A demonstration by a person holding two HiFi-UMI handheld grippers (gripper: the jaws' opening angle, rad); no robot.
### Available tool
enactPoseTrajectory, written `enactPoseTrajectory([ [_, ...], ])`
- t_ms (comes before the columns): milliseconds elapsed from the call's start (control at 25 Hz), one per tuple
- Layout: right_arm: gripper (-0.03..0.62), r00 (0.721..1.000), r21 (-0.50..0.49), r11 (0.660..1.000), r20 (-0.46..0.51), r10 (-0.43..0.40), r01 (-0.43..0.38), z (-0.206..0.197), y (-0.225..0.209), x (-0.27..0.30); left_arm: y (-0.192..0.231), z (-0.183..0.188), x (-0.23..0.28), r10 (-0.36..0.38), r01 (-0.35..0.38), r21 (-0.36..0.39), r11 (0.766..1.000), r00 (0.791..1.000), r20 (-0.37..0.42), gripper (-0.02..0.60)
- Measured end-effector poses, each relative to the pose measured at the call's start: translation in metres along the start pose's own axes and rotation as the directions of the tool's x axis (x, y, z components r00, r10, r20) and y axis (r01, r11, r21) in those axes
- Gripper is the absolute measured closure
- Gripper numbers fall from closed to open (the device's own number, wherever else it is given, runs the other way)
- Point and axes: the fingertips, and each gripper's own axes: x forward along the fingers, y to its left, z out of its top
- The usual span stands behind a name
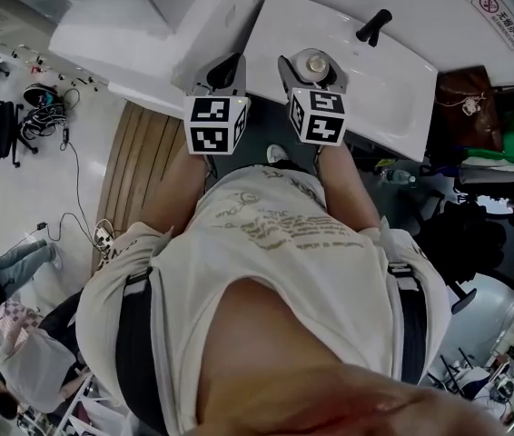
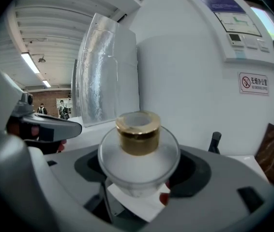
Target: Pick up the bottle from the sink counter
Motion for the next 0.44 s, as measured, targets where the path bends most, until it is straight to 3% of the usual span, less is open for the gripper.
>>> enactPoseTrajectory([
  [440,0.276,1.0,0.004,1.0,0.019,0.012,-0.012,0.005,0.014,0.0,0.009,0.0,-0.009,0.005,-0.005,0.002,1.0,1.0,0.002,0.56],
])
